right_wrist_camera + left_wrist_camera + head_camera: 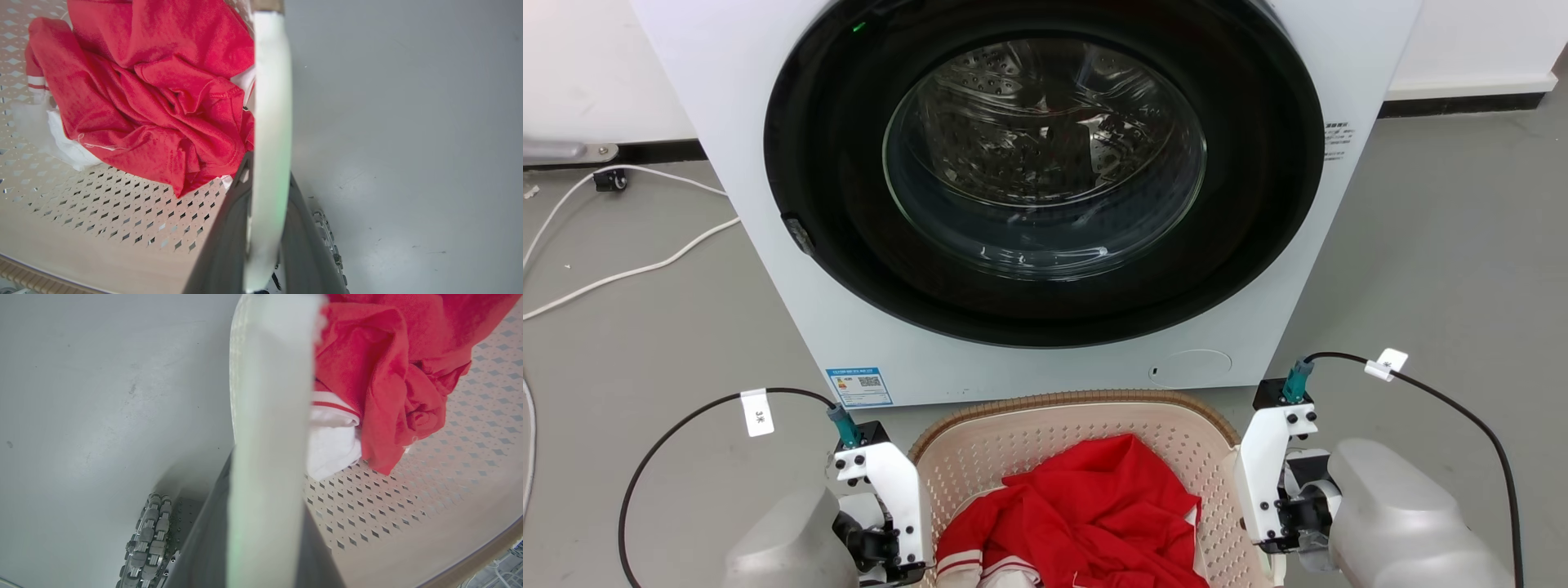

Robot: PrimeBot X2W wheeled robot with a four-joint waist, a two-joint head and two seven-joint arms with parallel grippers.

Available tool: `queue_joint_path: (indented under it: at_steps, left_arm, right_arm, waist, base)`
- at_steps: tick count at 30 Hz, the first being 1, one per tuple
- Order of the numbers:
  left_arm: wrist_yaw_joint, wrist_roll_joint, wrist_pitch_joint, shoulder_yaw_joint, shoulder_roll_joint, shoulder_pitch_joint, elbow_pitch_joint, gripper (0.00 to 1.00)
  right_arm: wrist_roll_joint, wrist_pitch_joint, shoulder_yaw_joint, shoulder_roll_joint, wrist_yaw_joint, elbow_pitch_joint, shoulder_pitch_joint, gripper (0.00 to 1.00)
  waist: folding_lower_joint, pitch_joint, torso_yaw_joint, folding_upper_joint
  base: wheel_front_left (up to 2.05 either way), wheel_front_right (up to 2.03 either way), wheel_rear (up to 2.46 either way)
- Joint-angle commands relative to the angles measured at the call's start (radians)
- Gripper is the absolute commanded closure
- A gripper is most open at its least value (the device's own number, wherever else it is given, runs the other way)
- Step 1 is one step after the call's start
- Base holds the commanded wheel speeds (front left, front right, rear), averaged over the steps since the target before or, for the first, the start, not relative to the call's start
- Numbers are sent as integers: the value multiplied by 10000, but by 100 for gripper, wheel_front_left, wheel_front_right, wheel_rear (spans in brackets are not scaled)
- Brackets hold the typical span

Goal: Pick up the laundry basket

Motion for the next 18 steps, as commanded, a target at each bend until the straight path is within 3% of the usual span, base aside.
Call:
queue_joint_path:
  at_steps: [1, 18]
  left_arm:
    - [-49, -59, -61, 31, 48, 34, -38, 100]
    - [-49, -172, -62, -4, 113, -10, 4, 100]
  right_arm:
    - [-5, 74, -15, -58, -7, 15, 116, 100]
    - [-209, 298, -336, 2, -7, 19, 290, 100]
  waist:
    - [2, -21, -8, 0]
    - [2, -35, -45, 0]
  base:
    - [0, 0, 0]
    - [0, 0, 0]
